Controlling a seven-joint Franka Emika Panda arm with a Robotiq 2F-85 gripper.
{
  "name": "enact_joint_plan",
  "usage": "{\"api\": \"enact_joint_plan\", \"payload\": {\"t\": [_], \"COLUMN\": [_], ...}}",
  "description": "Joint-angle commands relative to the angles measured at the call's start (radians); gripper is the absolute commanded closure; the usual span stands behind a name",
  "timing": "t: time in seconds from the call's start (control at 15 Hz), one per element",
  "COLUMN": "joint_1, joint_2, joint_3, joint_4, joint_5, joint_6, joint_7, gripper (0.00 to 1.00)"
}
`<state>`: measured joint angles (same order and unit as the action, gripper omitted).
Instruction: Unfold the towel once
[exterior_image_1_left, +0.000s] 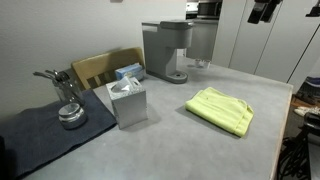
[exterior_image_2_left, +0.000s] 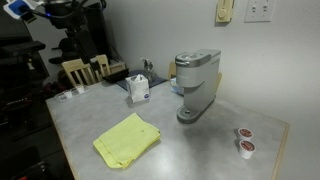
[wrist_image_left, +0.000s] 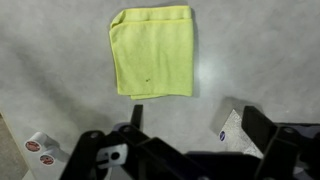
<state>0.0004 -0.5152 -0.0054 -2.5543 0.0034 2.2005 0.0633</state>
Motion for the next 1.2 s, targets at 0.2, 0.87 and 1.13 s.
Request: {"api": "enact_joint_plan", "payload": {"t": [0.2,0.87,1.13], "joint_1": [-0.019,-0.034,-0.029], "joint_2": [0.032,0.122,0.108], "joint_3": [-0.013,-0.05,-0.041], "joint_4": [-0.054,-0.06,-0.058], "joint_5": [-0.008,-0.005,0.003], "joint_6": [0.114,0.192,0.167], "joint_7": [-0.02,-0.025,-0.01], "gripper": [0.0,0.0,0.0]}}
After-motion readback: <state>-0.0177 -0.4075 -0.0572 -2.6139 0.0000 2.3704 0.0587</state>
